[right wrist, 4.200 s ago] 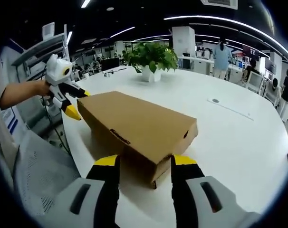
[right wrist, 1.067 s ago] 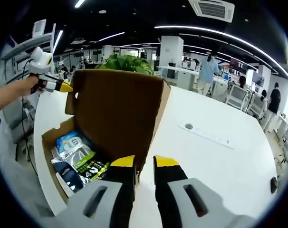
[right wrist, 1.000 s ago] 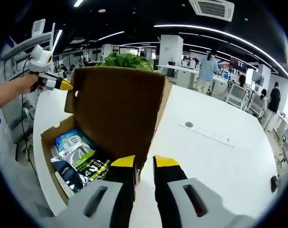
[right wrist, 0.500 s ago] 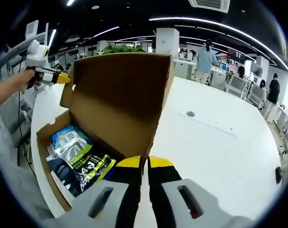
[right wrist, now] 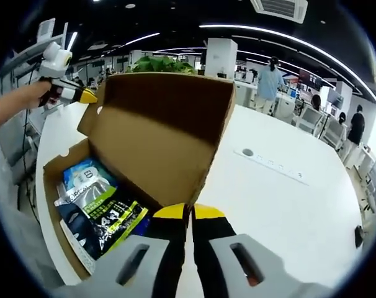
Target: Operate the shoe box by opening the lid, removing the specified soft item, and placing it in the target area until the item is outside and the box remains undamaged.
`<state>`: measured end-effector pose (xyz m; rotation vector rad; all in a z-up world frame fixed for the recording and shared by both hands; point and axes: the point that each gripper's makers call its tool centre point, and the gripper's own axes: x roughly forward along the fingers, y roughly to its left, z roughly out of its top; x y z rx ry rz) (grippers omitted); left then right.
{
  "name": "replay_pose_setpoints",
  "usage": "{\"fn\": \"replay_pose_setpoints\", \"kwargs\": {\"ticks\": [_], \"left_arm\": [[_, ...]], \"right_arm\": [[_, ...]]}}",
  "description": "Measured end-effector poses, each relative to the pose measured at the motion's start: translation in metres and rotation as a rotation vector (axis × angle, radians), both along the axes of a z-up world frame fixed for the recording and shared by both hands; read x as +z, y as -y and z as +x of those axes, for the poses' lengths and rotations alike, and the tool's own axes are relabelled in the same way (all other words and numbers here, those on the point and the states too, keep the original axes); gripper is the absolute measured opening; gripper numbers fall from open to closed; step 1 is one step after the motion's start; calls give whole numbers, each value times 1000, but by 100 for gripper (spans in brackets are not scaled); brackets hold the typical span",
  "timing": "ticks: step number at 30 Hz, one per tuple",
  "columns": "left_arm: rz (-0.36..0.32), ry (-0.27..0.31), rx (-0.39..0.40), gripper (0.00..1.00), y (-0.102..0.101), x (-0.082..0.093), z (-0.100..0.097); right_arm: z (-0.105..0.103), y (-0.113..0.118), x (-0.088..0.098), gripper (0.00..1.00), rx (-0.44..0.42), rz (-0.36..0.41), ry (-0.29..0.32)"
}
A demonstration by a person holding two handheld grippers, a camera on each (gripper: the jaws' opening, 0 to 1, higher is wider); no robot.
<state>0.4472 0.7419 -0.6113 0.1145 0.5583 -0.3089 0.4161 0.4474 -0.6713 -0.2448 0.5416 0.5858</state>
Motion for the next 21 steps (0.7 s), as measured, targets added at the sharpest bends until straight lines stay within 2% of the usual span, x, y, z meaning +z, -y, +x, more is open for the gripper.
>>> {"fn": "replay_pose_setpoints", "kwargs": {"ticks": [7,21], "left_arm": [[-14,4,47,8,-5,-9,2],[-52,-58,79,11,-7,-38,-23]], "right_arm": [[1,0,0,0,3,-8,7],[8,-1,-1,0,14,-24,9]]}}
